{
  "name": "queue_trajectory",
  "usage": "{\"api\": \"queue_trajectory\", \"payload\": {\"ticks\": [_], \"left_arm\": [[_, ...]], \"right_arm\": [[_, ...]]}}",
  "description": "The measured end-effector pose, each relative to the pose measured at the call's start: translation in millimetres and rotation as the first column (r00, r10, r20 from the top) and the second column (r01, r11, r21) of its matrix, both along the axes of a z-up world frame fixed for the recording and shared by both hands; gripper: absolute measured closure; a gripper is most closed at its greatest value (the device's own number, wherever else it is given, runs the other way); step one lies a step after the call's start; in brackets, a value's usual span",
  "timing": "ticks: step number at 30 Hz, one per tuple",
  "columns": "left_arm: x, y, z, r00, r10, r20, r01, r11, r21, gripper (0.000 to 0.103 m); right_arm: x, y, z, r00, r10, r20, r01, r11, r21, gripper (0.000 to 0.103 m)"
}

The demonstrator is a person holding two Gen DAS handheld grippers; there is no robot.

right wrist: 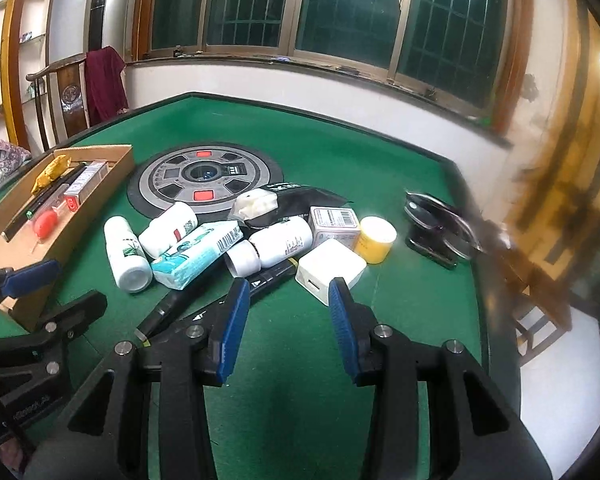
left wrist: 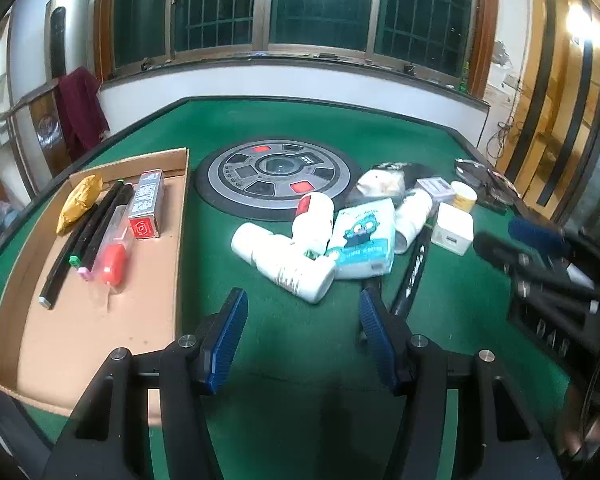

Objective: Organize objects
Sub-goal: 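Grasp a white bottle with the left tool while the right tool grasps the white square charger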

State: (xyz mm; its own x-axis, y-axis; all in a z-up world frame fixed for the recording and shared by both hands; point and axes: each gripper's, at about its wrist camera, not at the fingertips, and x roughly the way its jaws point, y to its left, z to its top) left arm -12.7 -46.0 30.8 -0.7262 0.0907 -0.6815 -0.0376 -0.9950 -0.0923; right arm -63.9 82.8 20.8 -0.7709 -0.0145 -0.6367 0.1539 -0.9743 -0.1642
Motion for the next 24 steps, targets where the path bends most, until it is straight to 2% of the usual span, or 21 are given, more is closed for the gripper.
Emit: {"api": "queue_trajectory", "payload": {"ticks": [5,10,12,17,21,22,24], "left_arm": [[-22,-12,1,0.996,0.069,0.063,-0.076,0.99,0.12,0.051],[-48,-24,-8,0.972,0.165,0.165,-0.199,0.956,0.215,0.051],[-58,-27,-14,0.961,0.176,0.212,-0.227,0.942,0.246,0.051],[-81,-26,-31,0.928,0.2,0.313,-0.282,0.928,0.242,0.051],[-88,-21,-31,0.927,0.227,0.298,-0.293,0.935,0.199,0.05],[-88,-18,-31,0.933,0.213,0.289,-0.273,0.944,0.184,0.051],[-83,-11,-32,0.947,0.167,0.273,-0.211,0.967,0.14,0.065]], "right_arm": [[1,-1,0,1.0,-0.006,0.002,0.006,1.0,0.005,0.064],[1,0,-1,1.0,-0.012,0.01,0.011,1.0,0.009,0.064],[2,0,0,1.0,-0.009,0.011,0.009,1.0,0.005,0.064],[-1,10,4,0.999,-0.038,0.007,0.038,0.999,-0.027,0.064],[-9,31,8,0.994,-0.103,0.023,0.104,0.99,-0.095,0.064],[-12,38,9,0.992,-0.119,0.035,0.122,0.985,-0.119,0.064],[-18,49,9,0.988,-0.14,0.058,0.148,0.974,-0.17,0.064]]}}
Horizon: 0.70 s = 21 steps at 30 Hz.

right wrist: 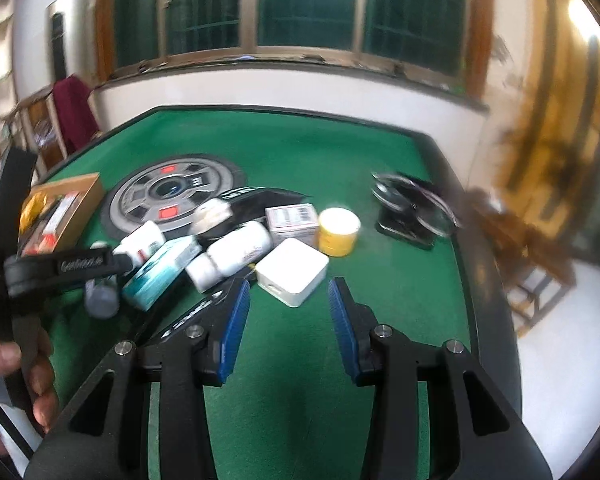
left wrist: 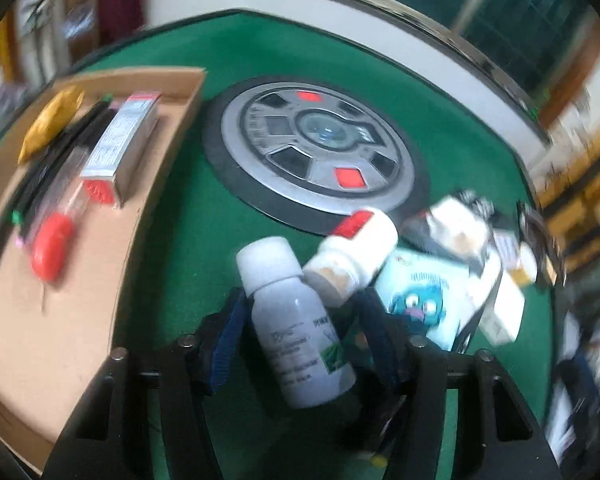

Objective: Organize objects
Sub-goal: 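Grasp a white bottle with the left tool while the right tool grasps the white square charger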

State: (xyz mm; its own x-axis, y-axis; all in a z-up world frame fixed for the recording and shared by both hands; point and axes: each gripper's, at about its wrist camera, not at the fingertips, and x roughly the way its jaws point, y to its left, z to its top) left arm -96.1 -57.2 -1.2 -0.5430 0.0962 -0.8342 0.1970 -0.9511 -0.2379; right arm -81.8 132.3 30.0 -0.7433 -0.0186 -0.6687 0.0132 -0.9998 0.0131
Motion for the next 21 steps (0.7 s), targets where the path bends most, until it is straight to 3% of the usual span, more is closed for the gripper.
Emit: {"api": "queue_trajectory", "payload": {"ticks": [2,5,9,11,16,20,21], "left_arm": [[12,6,-2,0.998,-0.057,-0.016,0.057,0.998,-0.023,0.072],[39,18,-2,0.989,-0.143,-0.027,0.14,0.986,-0.088,0.074],[72,35,-4,0.974,-0.221,-0.045,0.209,0.958,-0.195,0.074],[75,38,-3,0.971,-0.233,-0.046,0.221,0.956,-0.194,0.074],[75,38,-1,0.971,-0.234,-0.047,0.222,0.957,-0.187,0.074],[72,36,-2,0.971,-0.233,-0.049,0.221,0.959,-0.179,0.074],[71,36,-2,0.971,-0.233,-0.049,0.221,0.959,-0.176,0.074]], "right_arm": [[-7,15,-2,0.999,-0.025,0.035,0.027,0.997,-0.075,0.064],[-16,39,-11,0.994,-0.022,0.111,0.049,0.969,-0.244,0.064],[-28,61,-29,0.982,0.026,0.187,0.062,0.89,-0.452,0.064],[-35,67,-36,0.979,0.035,0.202,0.077,0.849,-0.523,0.064],[-52,69,-44,0.967,0.039,0.252,0.121,0.8,-0.588,0.063],[-64,63,-48,0.958,0.015,0.287,0.161,0.8,-0.578,0.061],[-67,60,-48,0.955,0.014,0.297,0.169,0.796,-0.581,0.056]]}}
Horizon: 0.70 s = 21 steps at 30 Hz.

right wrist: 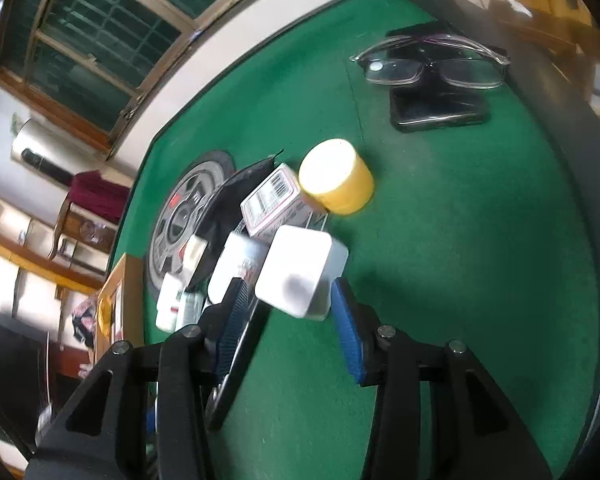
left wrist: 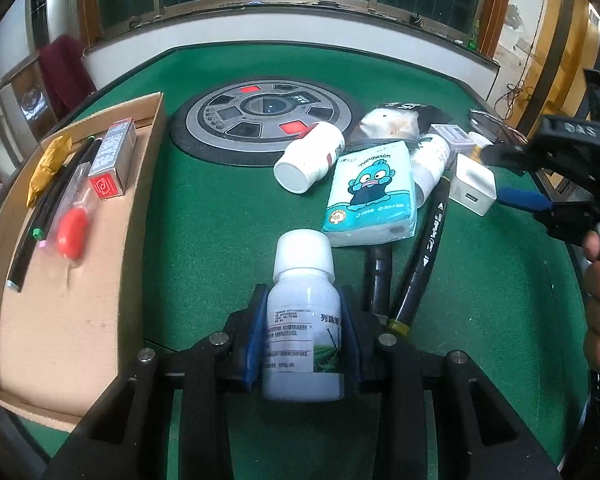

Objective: Organize objects
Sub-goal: 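Grasp a white bottle with the left tool while the right tool grasps the white square charger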

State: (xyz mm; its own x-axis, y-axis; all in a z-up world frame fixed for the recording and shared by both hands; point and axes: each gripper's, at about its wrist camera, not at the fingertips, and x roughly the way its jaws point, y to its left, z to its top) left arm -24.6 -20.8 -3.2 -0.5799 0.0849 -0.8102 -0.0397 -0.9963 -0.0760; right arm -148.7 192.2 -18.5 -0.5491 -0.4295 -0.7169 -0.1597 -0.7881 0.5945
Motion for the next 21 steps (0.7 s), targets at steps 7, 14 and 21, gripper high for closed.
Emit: {"api": "queue_trajectory", "payload": {"ticks": [7,14,21], "left_arm": [[0,-2,1,1.0,0.001,0.0,-0.001,1.0,-0.001,0.074],[-1,0,0,1.0,0.001,0.002,-0.001,1.0,-0.025,0.074],[-1,-3,0,1.0,0.001,-0.001,-0.001,1.0,-0.016,0.074]], "right_arm": [[-11,-25,4,0.997,-0.065,0.048,0.054,0.975,0.215,0.05],[-17,-51,4,1.0,-0.008,0.029,-0.004,0.914,0.406,0.046],[6,-29,10,1.0,0.015,0.024,-0.024,0.92,0.391,0.059]]}}
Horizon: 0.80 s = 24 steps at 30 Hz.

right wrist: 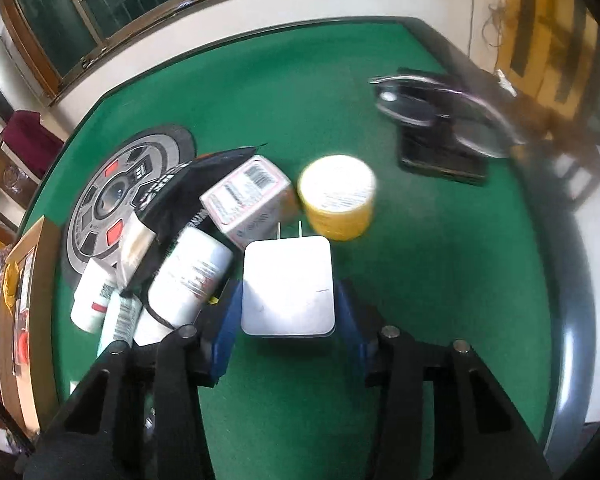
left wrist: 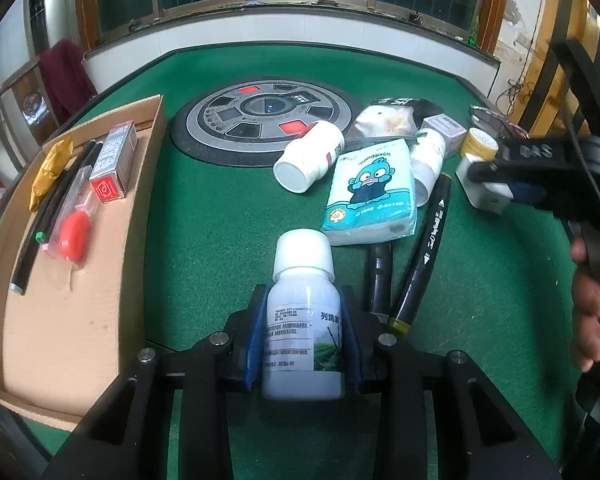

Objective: Organize objects
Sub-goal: 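Carry the white bottle and charger into the cardboard tray and open both tools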

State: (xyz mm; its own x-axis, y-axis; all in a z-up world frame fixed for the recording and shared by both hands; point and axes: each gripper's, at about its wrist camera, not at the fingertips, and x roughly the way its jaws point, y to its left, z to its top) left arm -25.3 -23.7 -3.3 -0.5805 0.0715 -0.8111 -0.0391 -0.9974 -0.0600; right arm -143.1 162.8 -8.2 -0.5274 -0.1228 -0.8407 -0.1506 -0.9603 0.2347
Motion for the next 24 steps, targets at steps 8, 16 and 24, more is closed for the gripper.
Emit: {"api": "queue_trajectory", "payload": {"ticks": [8,16,24], "left_arm": [[3,-2,0,1.0,-0.009,-0.005,0.01,0.997,0.079,0.074],[9,-3,8,0.999,0.012,-0.052,-0.01,0.999,0.04,0.074],[16,-9,22,0.991,0.037,-0.131,-0.038,0.999,-0.005,0.074]], "right_arm": [[11,10,14,0.999,0.027,-0.045,-0.031,0.996,-0.081,0.059],[15,-17,30,0.99,0.078,-0.116,-0.089,0.992,-0.093,0.059],[32,-58,41,0.96,0.205,-0.19,-0.225,0.97,-0.088,0.059]]}}
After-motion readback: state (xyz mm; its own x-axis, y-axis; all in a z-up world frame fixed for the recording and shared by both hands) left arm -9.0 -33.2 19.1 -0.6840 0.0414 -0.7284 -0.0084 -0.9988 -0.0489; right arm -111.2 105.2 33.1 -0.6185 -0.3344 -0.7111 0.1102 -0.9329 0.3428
